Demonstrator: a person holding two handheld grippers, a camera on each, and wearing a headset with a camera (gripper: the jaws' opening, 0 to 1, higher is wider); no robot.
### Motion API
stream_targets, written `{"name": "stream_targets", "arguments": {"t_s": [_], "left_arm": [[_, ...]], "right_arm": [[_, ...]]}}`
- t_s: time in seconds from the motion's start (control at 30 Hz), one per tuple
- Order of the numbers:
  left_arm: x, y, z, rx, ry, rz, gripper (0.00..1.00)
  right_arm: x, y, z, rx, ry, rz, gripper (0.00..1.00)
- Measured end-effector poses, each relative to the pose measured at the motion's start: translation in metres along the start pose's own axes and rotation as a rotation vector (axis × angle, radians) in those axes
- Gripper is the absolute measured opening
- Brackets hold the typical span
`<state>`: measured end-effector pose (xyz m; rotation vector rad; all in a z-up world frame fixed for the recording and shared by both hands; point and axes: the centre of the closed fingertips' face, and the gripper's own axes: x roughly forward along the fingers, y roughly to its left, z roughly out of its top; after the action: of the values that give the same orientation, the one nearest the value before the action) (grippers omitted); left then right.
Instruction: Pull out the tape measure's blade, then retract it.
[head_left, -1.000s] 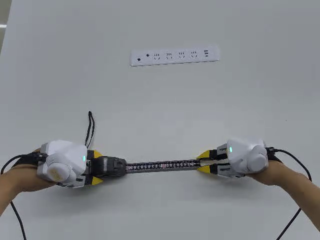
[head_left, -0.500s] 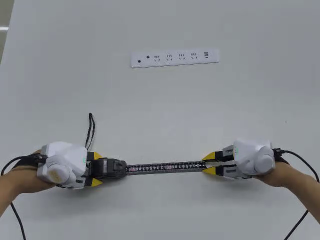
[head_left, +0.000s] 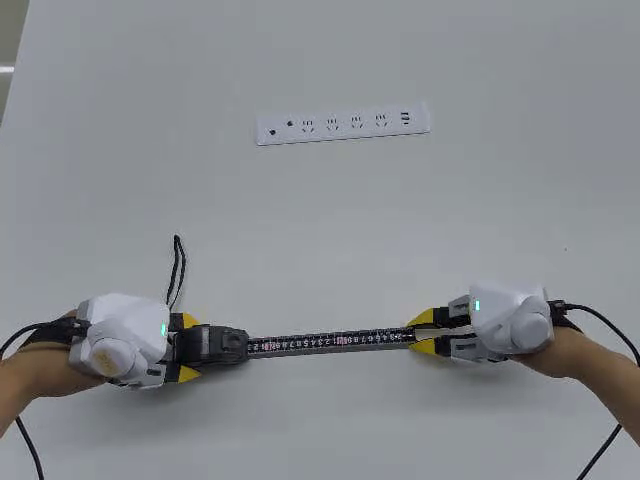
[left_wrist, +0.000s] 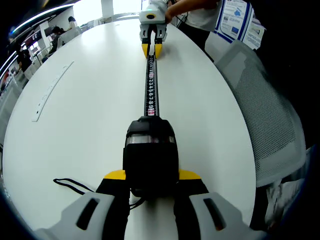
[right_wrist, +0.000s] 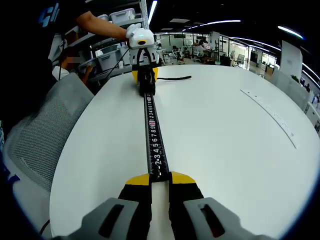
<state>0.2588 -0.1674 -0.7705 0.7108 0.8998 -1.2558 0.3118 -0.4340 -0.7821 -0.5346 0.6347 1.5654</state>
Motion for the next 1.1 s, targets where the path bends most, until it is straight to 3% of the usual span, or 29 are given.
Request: {"name": "stream_targets", "arguments": {"t_s": [0.67,1.1], "left_arm": [[0.0024,-0.0006,0.0008,0.017,0.007,-0.018,0.30],[0.0020,-0.0015,0.0010,0.020,0.009,-0.019,0.31]], "right_arm": [[-0.0004,0.0023,-0.0051,-0.029,0.030,-0.002,0.12],[-0.0012,0.0043,-0.0045,-0.108,0.067,-0.013,0.14]]}}
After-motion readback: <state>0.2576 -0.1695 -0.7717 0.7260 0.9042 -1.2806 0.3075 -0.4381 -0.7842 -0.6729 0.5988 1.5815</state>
